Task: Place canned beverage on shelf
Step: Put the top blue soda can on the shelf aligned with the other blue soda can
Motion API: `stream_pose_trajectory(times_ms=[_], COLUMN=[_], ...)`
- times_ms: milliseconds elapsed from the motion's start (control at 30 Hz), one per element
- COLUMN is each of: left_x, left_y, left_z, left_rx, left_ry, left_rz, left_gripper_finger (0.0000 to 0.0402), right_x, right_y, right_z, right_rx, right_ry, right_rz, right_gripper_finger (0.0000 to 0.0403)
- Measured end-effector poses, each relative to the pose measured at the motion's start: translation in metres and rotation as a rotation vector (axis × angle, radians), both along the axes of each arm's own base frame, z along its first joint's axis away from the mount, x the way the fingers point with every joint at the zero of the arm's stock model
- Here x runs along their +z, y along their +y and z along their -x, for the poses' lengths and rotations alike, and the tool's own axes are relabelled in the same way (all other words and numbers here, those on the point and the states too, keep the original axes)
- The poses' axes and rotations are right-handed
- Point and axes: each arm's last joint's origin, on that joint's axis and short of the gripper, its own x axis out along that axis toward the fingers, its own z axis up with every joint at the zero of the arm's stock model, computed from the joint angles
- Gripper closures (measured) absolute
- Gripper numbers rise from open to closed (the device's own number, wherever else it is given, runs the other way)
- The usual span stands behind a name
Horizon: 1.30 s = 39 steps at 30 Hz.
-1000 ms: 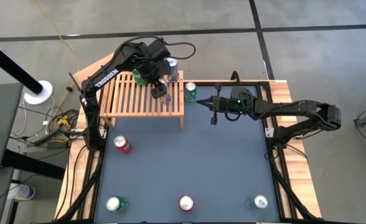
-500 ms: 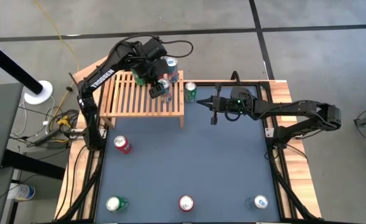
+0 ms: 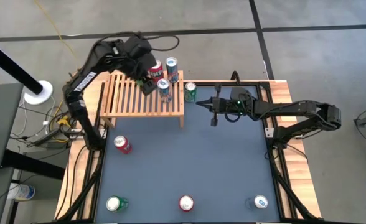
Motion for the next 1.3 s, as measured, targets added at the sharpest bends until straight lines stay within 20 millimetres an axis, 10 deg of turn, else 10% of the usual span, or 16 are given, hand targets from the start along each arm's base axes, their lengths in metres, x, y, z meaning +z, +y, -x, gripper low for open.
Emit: stream_pose_trajectory(times_ms=[267, 533, 933, 1300], left_x=[0.001, -0.051, -0.143, -0.150], left_y=[-0.040, -0.068, -0.088, -0.092], left_z=[0.037, 0.060, 0.091, 0.107], left_rx=[0.161, 0.298, 0.302, 0.280], left_ry=[0.052, 0.100, -0.071, -0.203], left_rz=[-0.146, -0.287, -0.351, -0.350], left_gripper_finger=[0.0113, 0.0113, 0.0113, 0.0113], right_x=[0.007, 0.002, -0.008, -0.007], right_y=[-0.004, -0.031, -0.064, -0.072], right_z=[0.000, -0.018, -0.081, -0.089], right_rx=[-0.008, 0.075, 0.168, 0.173], right_ry=[-0.083, -0.170, -0.083, -0.136], right_rz=[-0.019, -0.094, -0.189, -0.252], right_gripper_finger=[0.0403, 0.0374, 0.0234, 0.0085])
